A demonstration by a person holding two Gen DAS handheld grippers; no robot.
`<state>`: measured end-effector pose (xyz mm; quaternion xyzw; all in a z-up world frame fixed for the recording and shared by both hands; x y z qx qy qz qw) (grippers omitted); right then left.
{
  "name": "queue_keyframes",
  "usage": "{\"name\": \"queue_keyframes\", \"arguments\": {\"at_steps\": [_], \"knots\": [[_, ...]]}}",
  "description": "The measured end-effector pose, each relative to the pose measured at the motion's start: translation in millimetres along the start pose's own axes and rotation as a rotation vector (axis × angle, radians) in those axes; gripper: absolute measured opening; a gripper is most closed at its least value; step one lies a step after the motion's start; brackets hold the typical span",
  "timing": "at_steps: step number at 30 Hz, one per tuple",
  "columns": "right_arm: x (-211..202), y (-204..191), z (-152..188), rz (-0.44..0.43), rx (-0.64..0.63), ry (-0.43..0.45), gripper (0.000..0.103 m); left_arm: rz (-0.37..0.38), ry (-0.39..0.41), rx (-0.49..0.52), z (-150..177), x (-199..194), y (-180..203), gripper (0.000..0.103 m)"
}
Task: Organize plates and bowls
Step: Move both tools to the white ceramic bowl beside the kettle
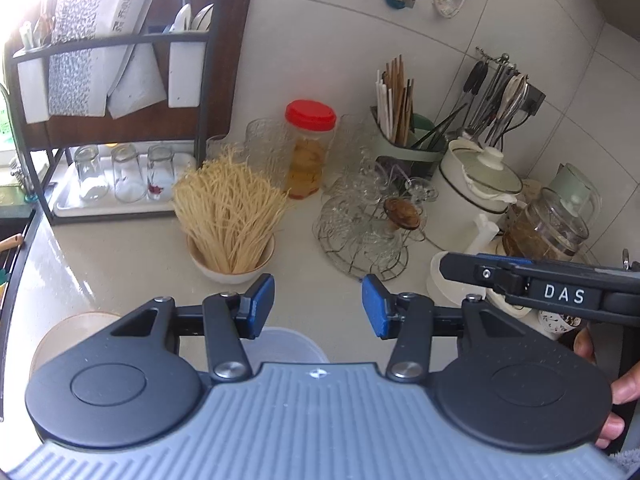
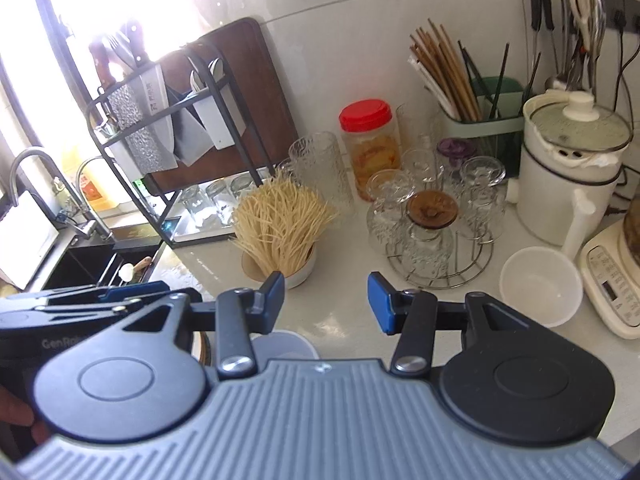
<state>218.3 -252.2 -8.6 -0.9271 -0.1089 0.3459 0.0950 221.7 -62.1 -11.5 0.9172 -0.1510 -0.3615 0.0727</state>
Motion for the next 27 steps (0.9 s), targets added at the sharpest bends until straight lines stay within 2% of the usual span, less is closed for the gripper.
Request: {"name": "queue_keyframes", "arguments": {"at_steps": [12, 27], "knots": [[-15, 26, -1, 0.077, 0.048, 0.032, 0.050, 0.053, -0.026, 0.067, -5, 23, 30, 0.055], [-34, 96, 2, 0.179, 0.155, 0.040, 0.050, 0.124, -0.073, 0.159, -17, 68, 99, 0.055]]}}
Point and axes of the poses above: each gripper's, at about its wrist camera, not at the fingertips, and x roughly the way its jaws point, y to its right, z to its underside, the point moved 3 cm from there along x, roughly the way its jaws point
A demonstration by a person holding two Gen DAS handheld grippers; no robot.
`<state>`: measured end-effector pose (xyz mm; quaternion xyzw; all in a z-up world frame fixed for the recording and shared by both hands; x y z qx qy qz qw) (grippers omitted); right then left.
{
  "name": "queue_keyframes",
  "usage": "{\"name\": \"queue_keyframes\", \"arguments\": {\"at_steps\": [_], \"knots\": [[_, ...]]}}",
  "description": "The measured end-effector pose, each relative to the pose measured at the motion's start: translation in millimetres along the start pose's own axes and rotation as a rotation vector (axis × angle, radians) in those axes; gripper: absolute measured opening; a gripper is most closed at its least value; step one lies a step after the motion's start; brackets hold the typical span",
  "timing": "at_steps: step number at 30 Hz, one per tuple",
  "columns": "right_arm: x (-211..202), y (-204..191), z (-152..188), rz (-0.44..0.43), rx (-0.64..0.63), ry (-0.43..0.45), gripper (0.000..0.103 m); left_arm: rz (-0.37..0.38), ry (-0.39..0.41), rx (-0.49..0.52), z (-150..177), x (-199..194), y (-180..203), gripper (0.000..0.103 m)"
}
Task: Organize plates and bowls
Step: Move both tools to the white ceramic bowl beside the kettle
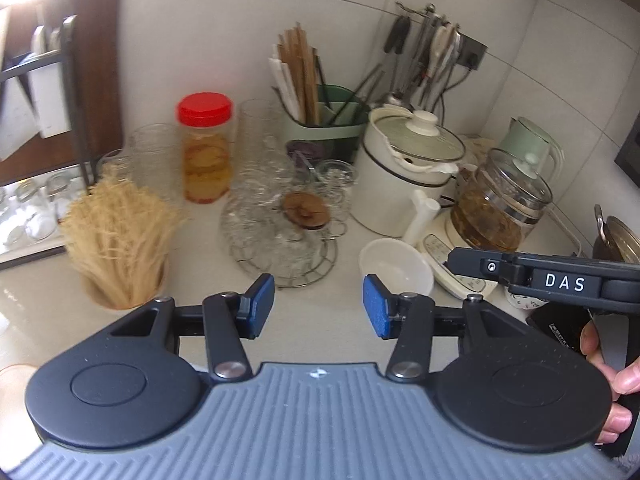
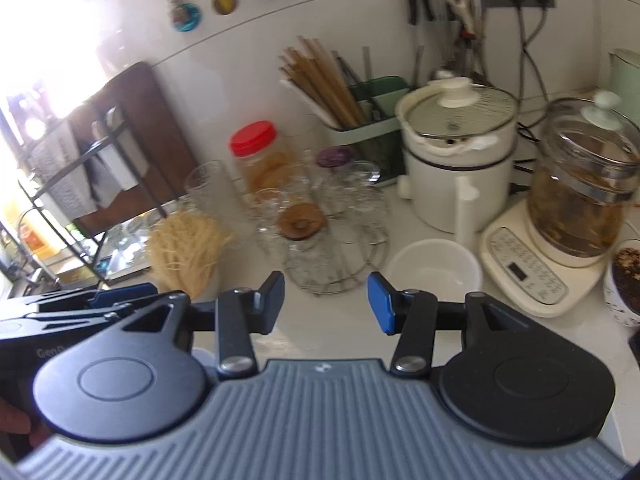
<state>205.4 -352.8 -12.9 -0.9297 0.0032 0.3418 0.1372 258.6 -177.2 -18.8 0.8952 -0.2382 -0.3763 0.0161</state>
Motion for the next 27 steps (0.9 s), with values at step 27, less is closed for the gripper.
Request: {"name": "queue_keyframes", "arguments": {"at_steps": [27], "knots": [[29, 139, 12, 0.094, 0.256, -0.091, 0.050, 0.073, -0.178, 0.057, -17, 129, 64, 0.055]]}}
Point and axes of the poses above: each gripper's, at about its wrist camera, not at the fingertips, and x roughly the way its jaws point, y to its right, z to its underside, the point moved 3 cm from there along x, roughly the way its jaws point
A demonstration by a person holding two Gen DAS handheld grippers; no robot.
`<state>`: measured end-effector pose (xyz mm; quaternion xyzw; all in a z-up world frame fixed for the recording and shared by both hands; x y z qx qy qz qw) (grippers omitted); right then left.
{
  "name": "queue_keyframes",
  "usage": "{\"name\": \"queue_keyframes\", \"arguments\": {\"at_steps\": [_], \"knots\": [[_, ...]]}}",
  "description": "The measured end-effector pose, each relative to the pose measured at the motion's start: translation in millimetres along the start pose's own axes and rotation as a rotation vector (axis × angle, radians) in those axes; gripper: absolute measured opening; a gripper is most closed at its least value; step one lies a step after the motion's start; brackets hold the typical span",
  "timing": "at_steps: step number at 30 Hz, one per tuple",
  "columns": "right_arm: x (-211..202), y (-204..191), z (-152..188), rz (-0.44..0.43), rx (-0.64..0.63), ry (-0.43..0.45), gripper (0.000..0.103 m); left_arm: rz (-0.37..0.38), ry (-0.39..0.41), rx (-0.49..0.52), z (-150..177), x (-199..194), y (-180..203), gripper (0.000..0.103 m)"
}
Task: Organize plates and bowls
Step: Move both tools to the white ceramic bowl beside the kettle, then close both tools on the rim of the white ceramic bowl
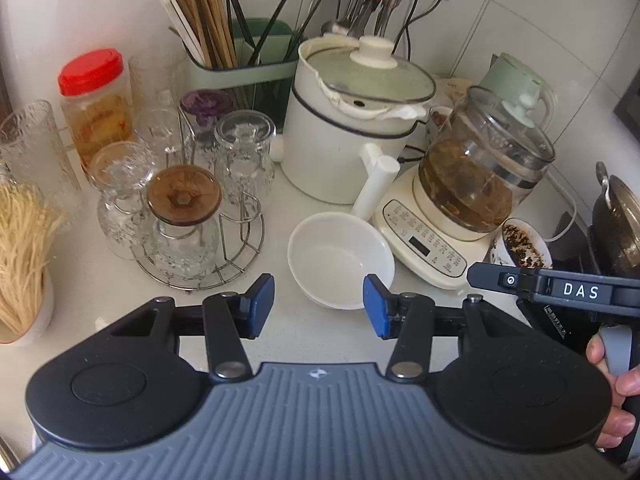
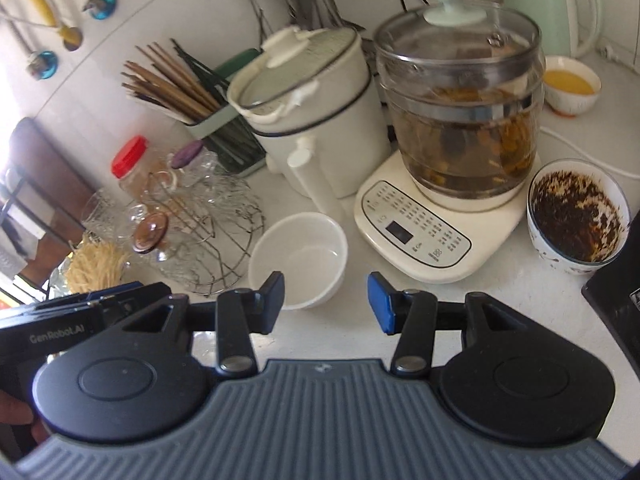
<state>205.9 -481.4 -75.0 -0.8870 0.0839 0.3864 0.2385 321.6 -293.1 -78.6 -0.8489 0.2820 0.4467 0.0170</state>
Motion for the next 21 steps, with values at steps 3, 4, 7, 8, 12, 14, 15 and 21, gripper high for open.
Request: {"name": "queue_keyframes", "arguments": {"at_steps": [3, 4, 7, 8, 12, 14, 15, 21], "knots": [[12, 7, -2, -0.004, 0.017, -0.025, 0.049, 0.003, -0.025, -0.014, -2, 14, -2, 0.055], [16, 9, -3, -0.009, 0.021, -0.034, 0.049, 0.004, -0.033, -0.019, -2, 18, -2, 0.055], [28, 12, -7, -0.013, 0.030, -0.060, 0.049, 0.003, -0.059, -0.039, -4, 32, -4, 0.054], [32, 13, -7, -0.015, 0.036, -0.069, 0.049, 0.004, -0.068, -0.043, -5, 37, -4, 0.054], [47, 16, -13, -0.019, 0.043, -0.099, 0.048, 0.013, -0.102, -0.053, -8, 54, -5, 0.050], [55, 16, -15, -0.021, 0.045, -0.111, 0.048, 0.010, -0.119, -0.062, -9, 63, -8, 0.046], [57, 17, -15, -0.020, 0.049, -0.117, 0.046, 0.013, -0.125, -0.068, -9, 67, -9, 0.045], [75, 21, -18, -0.026, 0.077, -0.159, 0.039, 0.006, -0.150, -0.080, -11, 88, -16, 0.037]]}}
Point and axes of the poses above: each gripper's, at about its wrist camera, not at the fingertips, and x roughly the way its jaws point, y to its right, z to its underside, the point moved 3 cm from there along x, roughly the way its jaws point
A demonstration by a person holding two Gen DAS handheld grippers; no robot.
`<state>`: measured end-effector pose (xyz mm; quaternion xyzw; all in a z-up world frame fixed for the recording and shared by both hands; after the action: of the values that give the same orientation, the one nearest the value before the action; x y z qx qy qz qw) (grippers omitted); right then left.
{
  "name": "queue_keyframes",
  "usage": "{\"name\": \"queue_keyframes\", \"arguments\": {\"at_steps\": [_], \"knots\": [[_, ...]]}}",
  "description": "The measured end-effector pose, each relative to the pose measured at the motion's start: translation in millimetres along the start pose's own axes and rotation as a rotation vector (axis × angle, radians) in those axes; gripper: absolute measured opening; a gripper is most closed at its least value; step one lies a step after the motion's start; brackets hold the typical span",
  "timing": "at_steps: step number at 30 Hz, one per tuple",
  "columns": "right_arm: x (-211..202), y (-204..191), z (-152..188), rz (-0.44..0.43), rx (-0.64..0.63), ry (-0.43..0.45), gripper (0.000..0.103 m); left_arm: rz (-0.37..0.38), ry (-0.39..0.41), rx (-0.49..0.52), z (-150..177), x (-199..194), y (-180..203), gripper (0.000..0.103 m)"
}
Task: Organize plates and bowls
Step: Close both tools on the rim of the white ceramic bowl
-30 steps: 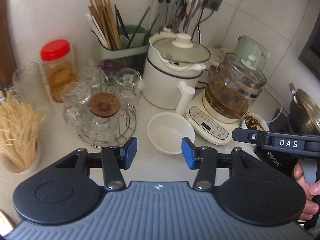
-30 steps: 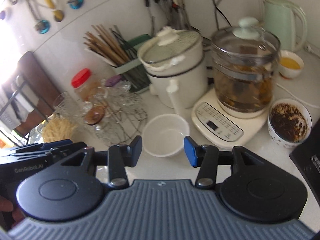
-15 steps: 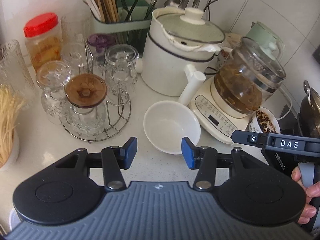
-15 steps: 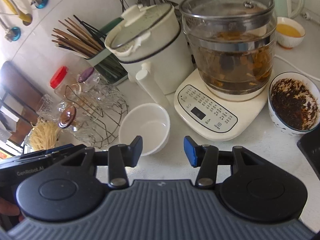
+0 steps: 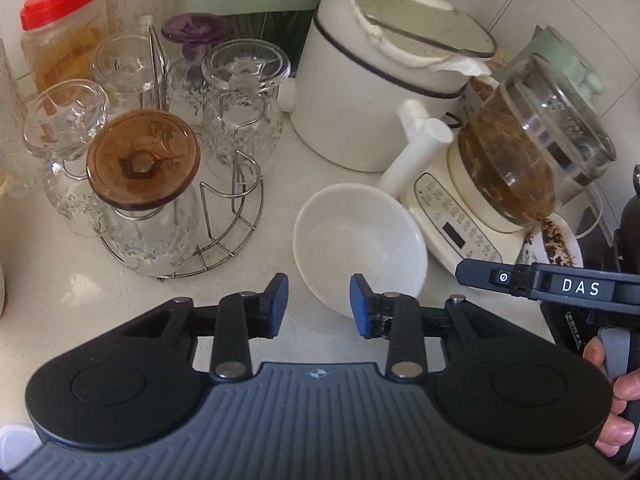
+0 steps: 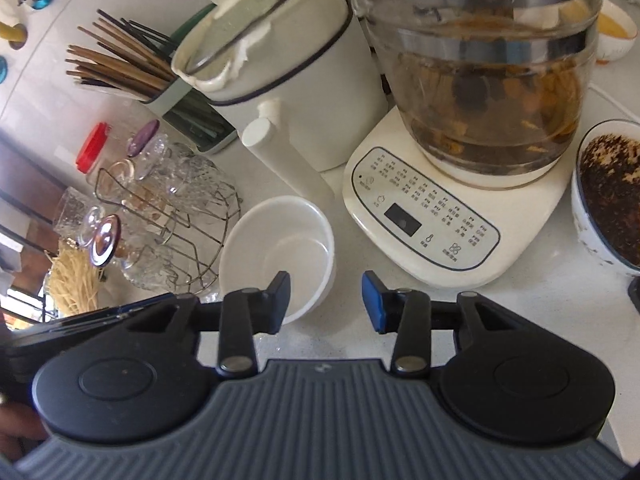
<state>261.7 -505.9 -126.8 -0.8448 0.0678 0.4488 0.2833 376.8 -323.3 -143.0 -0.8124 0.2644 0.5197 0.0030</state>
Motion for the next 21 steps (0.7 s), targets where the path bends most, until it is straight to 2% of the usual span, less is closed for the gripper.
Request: {"name": "queue_keyframes", "arguments": {"at_steps": [5, 11, 16, 21], "knots": [[15, 2, -4, 0.000, 0.009, -0.038, 0.036, -0.013, -0.018, -0.012, -2, 14, -5, 0.029], [32, 2, -10, -0.001, 0.022, -0.071, 0.034, -0.009, -0.047, -0.029, -6, 32, -10, 0.028], [44, 3, -12, -0.011, 0.033, -0.103, 0.034, -0.018, -0.047, -0.080, -5, 37, -22, 0.028], [53, 3, -14, -0.012, 0.029, -0.126, 0.034, 0.008, -0.049, -0.127, -4, 42, -27, 0.028]]}}
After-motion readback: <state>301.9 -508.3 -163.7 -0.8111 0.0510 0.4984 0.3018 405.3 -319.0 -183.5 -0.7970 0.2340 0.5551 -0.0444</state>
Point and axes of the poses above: each gripper's, at about its wrist camera, not at the fingertips, and x roughly the way its jaws point, y to its right, z to its underside, the point moved 3 cm from there along x, roughly the way its jaws point
